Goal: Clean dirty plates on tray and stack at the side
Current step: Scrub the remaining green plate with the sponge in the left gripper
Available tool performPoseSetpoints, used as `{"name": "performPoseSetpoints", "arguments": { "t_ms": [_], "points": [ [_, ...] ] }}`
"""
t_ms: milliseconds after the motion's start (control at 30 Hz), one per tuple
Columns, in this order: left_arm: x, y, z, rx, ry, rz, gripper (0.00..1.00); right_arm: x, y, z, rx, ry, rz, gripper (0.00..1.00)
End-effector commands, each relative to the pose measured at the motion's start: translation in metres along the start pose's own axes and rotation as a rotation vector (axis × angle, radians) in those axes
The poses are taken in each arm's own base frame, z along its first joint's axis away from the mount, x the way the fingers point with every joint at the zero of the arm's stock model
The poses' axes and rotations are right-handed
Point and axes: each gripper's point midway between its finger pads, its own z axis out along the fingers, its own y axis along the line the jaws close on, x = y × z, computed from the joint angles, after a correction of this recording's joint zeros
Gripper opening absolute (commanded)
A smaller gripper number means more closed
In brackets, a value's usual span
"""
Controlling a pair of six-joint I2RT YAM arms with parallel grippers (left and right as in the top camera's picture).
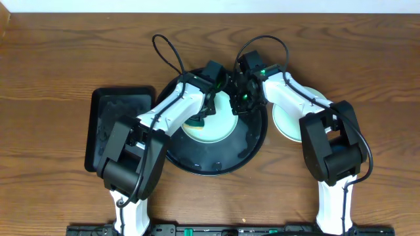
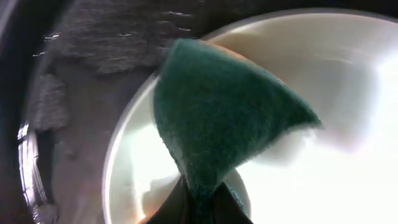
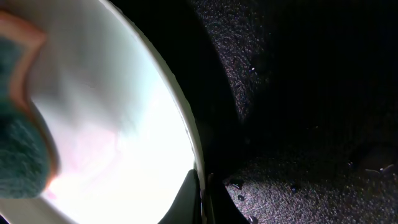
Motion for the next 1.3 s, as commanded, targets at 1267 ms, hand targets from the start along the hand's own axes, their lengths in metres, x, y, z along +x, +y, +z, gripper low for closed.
{"name": "performPoseSetpoints", "arguments": {
  "t_ms": [1267],
  "points": [
    [0.036,-0.043,-0.028,0.461,0.266,0.206,0.07,0.012,-0.009,0.009,0.041,0.033,0.005,0.01]
  ]
}}
